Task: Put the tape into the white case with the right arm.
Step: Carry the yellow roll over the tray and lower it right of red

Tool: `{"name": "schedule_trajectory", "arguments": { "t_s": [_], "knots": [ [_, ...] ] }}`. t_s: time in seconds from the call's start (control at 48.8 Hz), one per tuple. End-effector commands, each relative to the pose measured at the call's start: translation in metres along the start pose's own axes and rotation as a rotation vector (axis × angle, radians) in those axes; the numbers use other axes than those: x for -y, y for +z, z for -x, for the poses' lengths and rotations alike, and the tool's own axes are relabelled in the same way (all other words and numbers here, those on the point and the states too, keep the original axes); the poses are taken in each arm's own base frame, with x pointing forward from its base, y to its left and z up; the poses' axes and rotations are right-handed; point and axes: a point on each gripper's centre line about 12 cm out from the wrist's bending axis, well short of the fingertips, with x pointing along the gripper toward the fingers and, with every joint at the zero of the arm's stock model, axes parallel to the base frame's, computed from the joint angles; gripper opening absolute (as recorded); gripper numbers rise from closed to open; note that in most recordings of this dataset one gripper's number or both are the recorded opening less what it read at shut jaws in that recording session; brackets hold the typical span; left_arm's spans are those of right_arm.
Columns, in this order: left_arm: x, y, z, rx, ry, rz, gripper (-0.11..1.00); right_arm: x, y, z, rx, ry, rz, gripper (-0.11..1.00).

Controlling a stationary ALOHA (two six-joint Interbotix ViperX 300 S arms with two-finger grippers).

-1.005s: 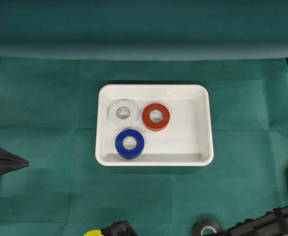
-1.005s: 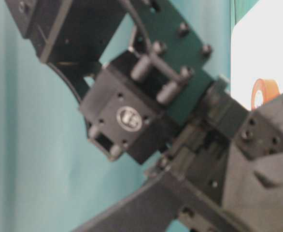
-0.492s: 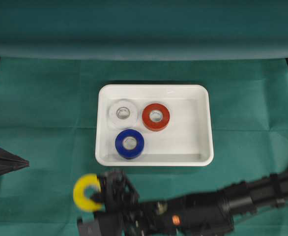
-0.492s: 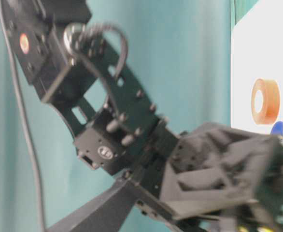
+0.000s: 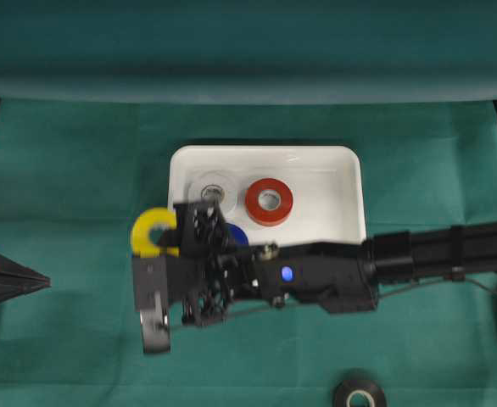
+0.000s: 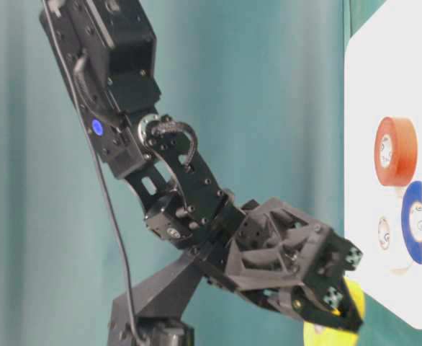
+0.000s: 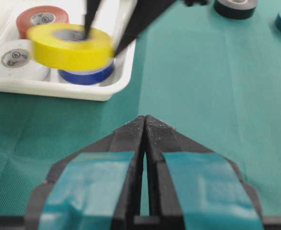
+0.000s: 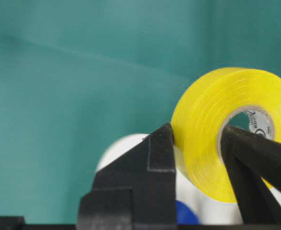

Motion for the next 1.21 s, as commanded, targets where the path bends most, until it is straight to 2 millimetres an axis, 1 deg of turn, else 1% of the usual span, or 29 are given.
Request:
{"name": "schedule_trajectory", "arguments": {
  "t_s": [0.0, 0.082, 0.185, 0.349, 0.513, 0.677, 0.882, 1.189],
  "knots": [
    [0.0, 0.005, 0.0, 0.014, 0.002, 0.005, 0.0, 0.024, 0.019, 0.018, 0.069, -0.025, -0.029, 0.03],
    [0.0, 0.005, 0.0, 0.014, 0.002, 0.004, 0.0, 0.033, 0.018, 0.017, 0.074, -0.034, -0.043, 0.03],
    [0.0, 0.005, 0.0, 0.014, 0.002, 0.004, 0.0, 0.04, 0.013, 0.014, 0.068, -0.04, -0.049, 0.03],
    [0.0, 0.005, 0.0, 0.014, 0.002, 0.005, 0.0, 0.046, -0.003, 0.016, 0.036, -0.044, -0.058, 0.03],
    [0.0, 0.005, 0.0, 0.014, 0.003, 0.002, 0.0, 0.053, -0.022, 0.037, 0.054, -0.023, -0.08, 0.03],
    [0.0, 0.005, 0.0, 0.014, 0.002, 0.004, 0.0, 0.059, -0.047, 0.057, 0.047, -0.015, -0.122, 0.03],
    [0.0, 0.005, 0.0, 0.015, 0.002, 0.004, 0.0, 0.07, -0.087, 0.072, -0.019, -0.029, -0.149, 0.03],
    [0.0, 0.005, 0.0, 0.014, 0.002, 0.004, 0.0, 0.081, -0.129, 0.092, -0.069, -0.046, -0.178, 0.03]
  ]
}}
